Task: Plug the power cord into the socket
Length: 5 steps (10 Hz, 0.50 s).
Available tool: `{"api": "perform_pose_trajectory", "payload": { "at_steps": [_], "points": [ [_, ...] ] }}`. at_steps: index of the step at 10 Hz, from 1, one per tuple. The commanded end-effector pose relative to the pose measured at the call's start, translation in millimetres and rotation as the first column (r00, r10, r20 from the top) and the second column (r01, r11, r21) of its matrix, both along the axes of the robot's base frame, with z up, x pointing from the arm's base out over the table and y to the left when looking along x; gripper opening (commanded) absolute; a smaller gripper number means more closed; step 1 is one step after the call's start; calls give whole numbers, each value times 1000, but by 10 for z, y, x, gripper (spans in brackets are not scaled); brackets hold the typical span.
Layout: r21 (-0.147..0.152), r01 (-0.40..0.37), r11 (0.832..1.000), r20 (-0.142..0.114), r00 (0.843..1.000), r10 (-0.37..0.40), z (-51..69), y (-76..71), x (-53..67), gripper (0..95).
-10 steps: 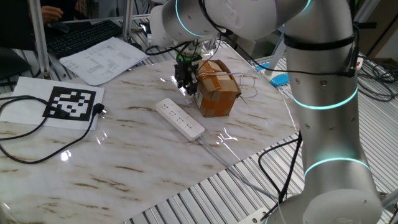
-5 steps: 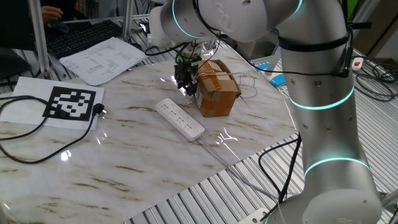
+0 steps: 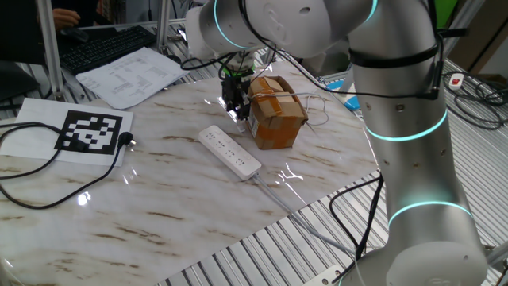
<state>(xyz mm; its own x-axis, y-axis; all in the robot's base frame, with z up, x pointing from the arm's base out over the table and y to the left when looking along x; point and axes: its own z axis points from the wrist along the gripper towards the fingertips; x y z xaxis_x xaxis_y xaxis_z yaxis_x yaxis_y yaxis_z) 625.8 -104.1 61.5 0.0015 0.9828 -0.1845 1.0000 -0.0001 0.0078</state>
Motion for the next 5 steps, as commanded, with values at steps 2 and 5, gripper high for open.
{"api": "perform_pose_trajectory", "payload": {
  "at_steps": [2,5],
  "points": [
    [13,6,1000,-20,1000,-6,13,-9,6,570],
    [17,4,1000,-25,1000,-4,-14,-24,32,570]
  ]
}}
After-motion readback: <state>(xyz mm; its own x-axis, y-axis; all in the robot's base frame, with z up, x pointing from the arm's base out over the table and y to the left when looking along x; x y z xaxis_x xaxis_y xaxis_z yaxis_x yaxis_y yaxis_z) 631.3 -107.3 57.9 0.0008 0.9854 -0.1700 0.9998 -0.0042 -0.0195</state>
